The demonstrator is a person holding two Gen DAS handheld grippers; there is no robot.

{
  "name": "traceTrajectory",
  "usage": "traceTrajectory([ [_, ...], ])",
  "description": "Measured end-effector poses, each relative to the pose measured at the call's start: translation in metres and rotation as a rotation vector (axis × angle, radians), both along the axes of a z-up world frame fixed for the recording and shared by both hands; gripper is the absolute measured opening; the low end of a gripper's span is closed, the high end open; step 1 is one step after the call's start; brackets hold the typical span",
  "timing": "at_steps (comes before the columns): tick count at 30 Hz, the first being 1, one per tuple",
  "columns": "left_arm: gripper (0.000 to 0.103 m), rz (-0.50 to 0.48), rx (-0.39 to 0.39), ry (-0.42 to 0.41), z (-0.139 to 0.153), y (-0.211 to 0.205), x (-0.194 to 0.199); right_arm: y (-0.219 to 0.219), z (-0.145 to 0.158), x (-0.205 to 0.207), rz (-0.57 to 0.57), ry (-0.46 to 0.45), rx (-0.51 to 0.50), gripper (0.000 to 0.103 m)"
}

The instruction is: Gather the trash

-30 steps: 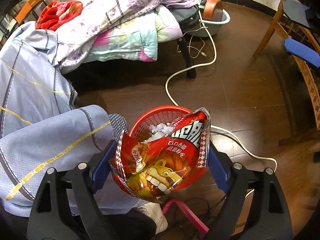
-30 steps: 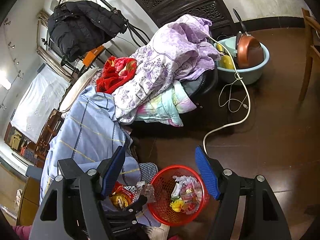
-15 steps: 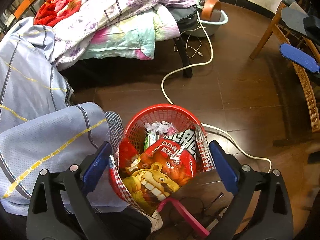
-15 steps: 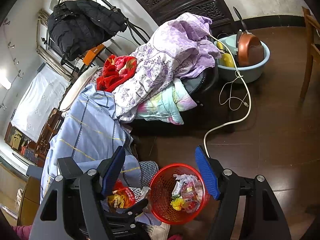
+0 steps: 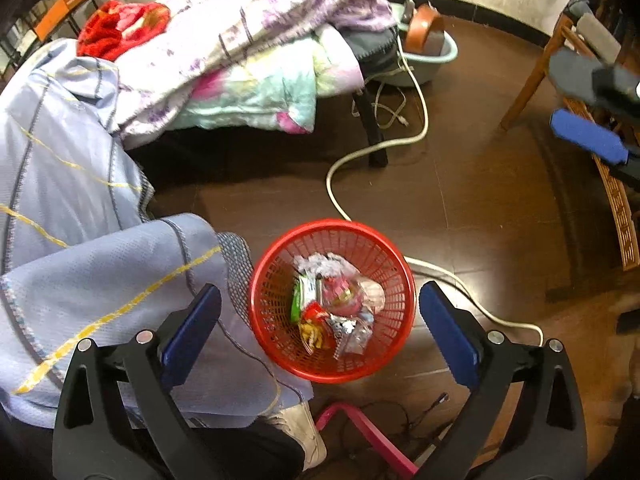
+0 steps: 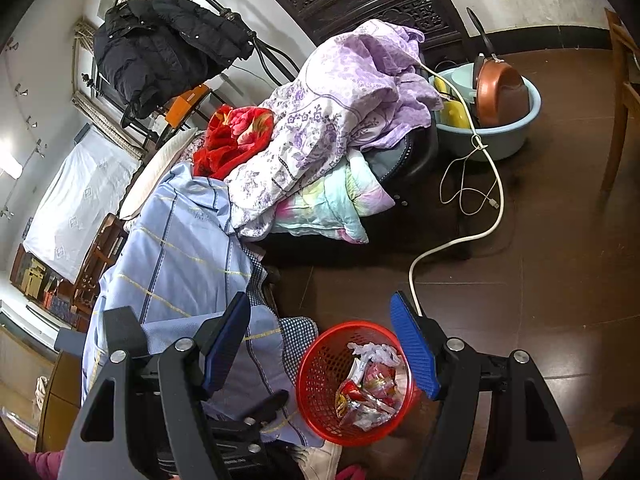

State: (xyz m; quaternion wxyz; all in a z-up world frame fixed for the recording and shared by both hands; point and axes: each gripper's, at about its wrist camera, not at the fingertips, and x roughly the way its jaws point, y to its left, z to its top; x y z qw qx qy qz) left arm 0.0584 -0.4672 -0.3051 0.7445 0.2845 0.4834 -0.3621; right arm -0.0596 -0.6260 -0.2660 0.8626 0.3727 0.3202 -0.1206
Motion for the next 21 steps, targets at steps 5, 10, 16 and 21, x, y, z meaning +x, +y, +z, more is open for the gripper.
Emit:
traceTrajectory([
  [5, 0.095, 0.027, -0.058, -0.075, 0.025, 0.017, -0.004, 0.004, 0.014, -0.002, 0.022, 0.016, -0.042, 0.071],
  [10, 0.095, 0.050, -0.106, -0.120, 0.050, 0.036, -0.015, 0.012, 0.037, -0.007, 0.056, 0.028, -0.099, 0.071],
  [16, 0.095, 0.063, -0.173, -0.190, 0.088, 0.060, -0.027, 0.040, 0.081, -0.004, 0.146, 0.055, -0.204, 0.072],
  [21, 0.095, 0.087, -0.246, -0.228, 0.116, 0.086, -0.028, 0.071, 0.119, -0.001, 0.191, 0.071, -0.289, 0.079],
])
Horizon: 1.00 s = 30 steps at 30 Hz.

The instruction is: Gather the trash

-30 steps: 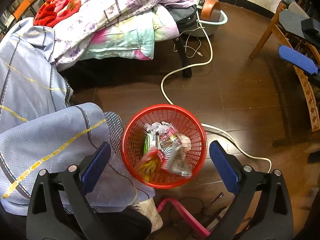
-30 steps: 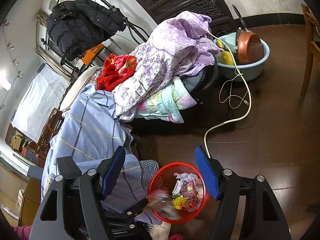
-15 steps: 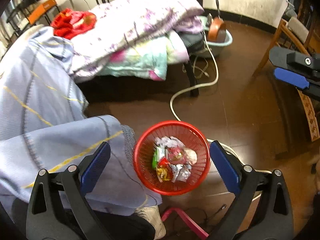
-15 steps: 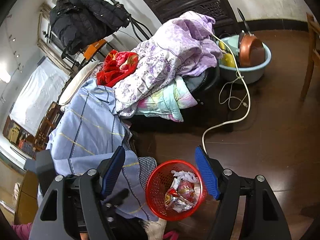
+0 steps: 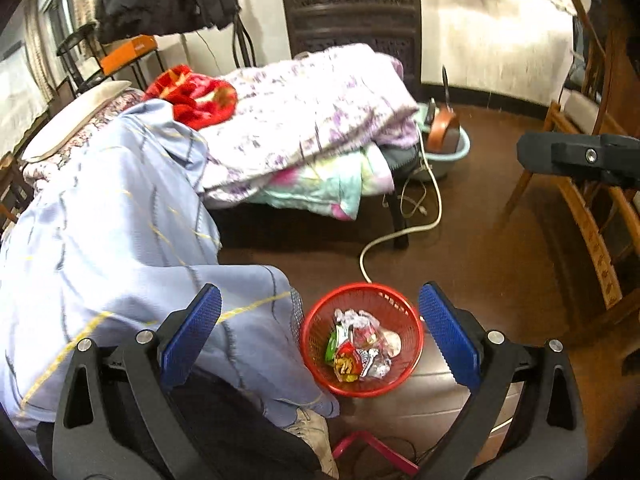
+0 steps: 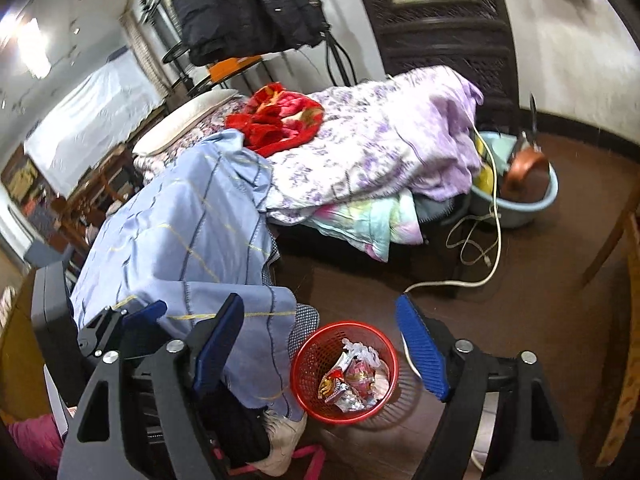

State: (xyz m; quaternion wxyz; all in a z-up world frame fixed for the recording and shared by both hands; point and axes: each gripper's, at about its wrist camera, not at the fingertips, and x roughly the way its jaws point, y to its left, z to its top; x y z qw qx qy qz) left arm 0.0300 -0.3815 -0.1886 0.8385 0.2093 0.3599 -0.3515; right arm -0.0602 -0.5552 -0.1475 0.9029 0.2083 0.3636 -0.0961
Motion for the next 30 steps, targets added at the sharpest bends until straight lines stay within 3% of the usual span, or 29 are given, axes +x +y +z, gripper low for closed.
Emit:
traceTrajectory([
  [6, 0.096, 0.014, -0.076, -0.016, 0.019, 0.032, 0.001, 0.035, 0.037, 0.006, -0.006, 0.051, -0.103, 0.079],
  [14, 0.096, -0.001, -0.168, -0.033, 0.037, 0.066, 0.008, 0.062, 0.078, 0.017, -0.087, 0.051, -0.104, 0.080],
  [19, 0.096, -0.026, -0.210, -0.042, 0.047, 0.080, 0.020, 0.088, 0.092, 0.027, -0.148, 0.082, -0.175, 0.086],
  [24, 0.096, -0.052, -0.240, 0.000, 0.045, 0.090, 0.037, 0.104, 0.083, 0.028, -0.207, 0.143, -0.197, 0.086],
  [30, 0.096, -0.096, -0.273, 0.058, 0.035, 0.095, 0.046, 0.119, 0.047, 0.024, -0.285, 0.237, -0.213, 0.086],
])
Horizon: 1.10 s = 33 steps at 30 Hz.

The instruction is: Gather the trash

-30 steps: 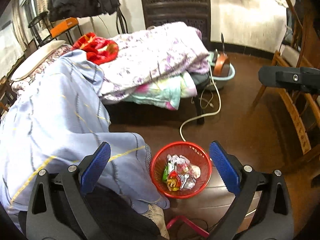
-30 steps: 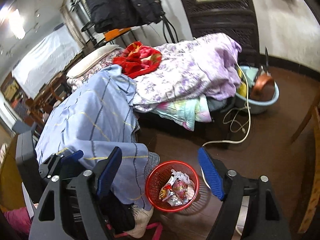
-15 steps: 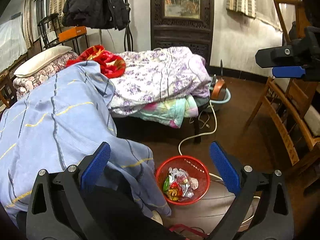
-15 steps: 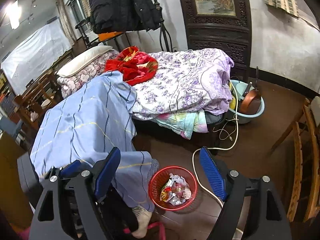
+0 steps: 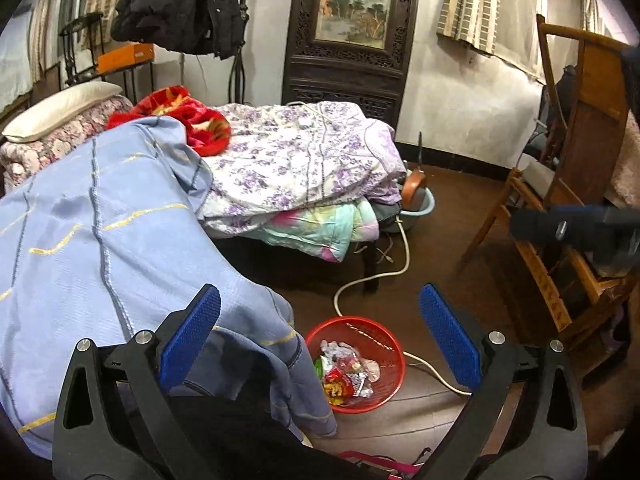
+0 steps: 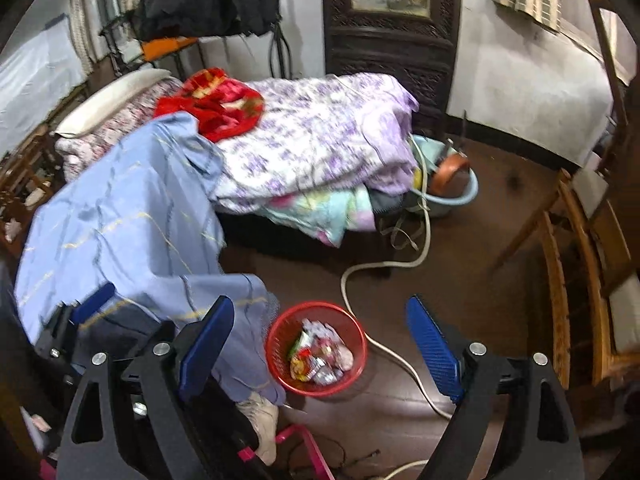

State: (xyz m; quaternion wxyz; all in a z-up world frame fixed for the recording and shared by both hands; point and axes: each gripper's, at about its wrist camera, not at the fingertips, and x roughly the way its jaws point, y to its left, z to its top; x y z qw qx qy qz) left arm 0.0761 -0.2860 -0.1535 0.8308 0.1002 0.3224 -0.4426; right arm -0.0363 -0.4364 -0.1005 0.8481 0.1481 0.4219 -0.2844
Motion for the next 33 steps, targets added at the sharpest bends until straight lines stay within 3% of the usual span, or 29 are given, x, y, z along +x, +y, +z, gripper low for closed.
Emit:
traceTrajectory([
  [11, 0.096, -0.093, 0.027, 0.072, -0.011, -0.007, -0.002, 0.006, -0.083, -0.015, -0.108, 0.086, 0.061, 0.086],
  [14, 0.096, -0.079, 0.092, 0.080, -0.025, -0.019, 0.001, 0.005, -0.104, -0.008, -0.103, 0.080, 0.073, 0.086],
  [18, 0.096, -0.107, 0.124, 0.112, -0.036, -0.032, 0.005, 0.000, -0.118, 0.005, -0.100, 0.136, 0.089, 0.086],
  [21, 0.096, -0.127, 0.141, 0.152, -0.045, -0.044, 0.008, -0.005, -0.124, 0.011, -0.103, 0.209, 0.038, 0.086],
  [23, 0.096, -0.130, 0.153, 0.166, -0.049, -0.049, 0.008, -0.013, -0.133, 0.014, -0.087, 0.265, 0.063, 0.086],
  [25, 0.096, -0.132, 0.163, 0.172, -0.053, -0.053, 0.009, -0.025, -0.140, 0.015, -0.057, 0.256, 0.159, 0.086],
  [33, 0.096, -0.095, 0.238, 0.186, -0.066, -0.067, 0.009, -0.040, -0.160, 0.019, 0.145, 0.283, 0.182, 0.086],
])
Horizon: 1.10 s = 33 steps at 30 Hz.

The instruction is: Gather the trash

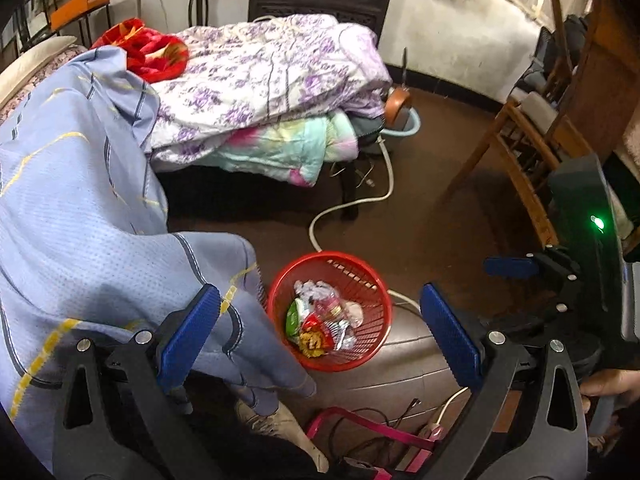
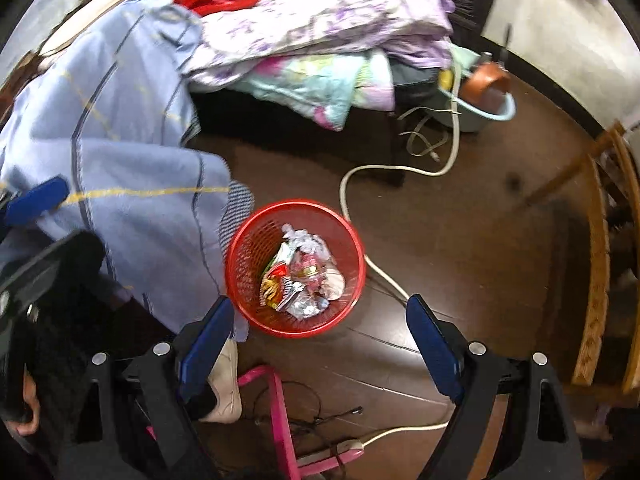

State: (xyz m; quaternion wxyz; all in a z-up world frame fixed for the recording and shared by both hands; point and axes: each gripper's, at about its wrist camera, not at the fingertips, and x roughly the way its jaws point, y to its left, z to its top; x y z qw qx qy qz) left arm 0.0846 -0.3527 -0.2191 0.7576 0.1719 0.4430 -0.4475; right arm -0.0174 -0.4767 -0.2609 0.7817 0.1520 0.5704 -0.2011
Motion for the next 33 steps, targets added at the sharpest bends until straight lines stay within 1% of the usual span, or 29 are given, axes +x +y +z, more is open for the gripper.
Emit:
traceTrajectory([
  [4, 0.096, 0.023, 0.055, -0.016, -0.009, -0.008, -0.004, 0.002, -0.015, -0.005, 0.058, 0.014, -0.002, 0.086],
  [8, 0.096, 0.021, 0.110, -0.054, -0.017, -0.017, -0.011, -0.001, -0.026, -0.012, 0.075, 0.005, 0.042, 0.086],
  [15, 0.096, 0.035, 0.157, -0.011, -0.032, -0.026, -0.007, -0.002, -0.024, -0.018, 0.109, -0.028, 0.063, 0.086],
  [20, 0.096, 0.028, 0.166, -0.010, -0.035, -0.027, -0.011, -0.001, -0.020, -0.022, 0.130, -0.049, 0.075, 0.086],
  [24, 0.096, 0.040, 0.153, -0.015, -0.032, -0.024, -0.012, 0.000, -0.016, -0.024, 0.163, -0.065, 0.074, 0.086],
  [29, 0.096, 0.071, 0.116, 0.046, -0.032, -0.021, -0.015, 0.002, -0.008, -0.029, 0.211, -0.085, 0.053, 0.086],
  [33, 0.096, 0.084, 0.113, -0.004, -0.028, -0.024, -0.024, 0.003, -0.004, -0.036, 0.241, -0.097, 0.043, 0.086],
])
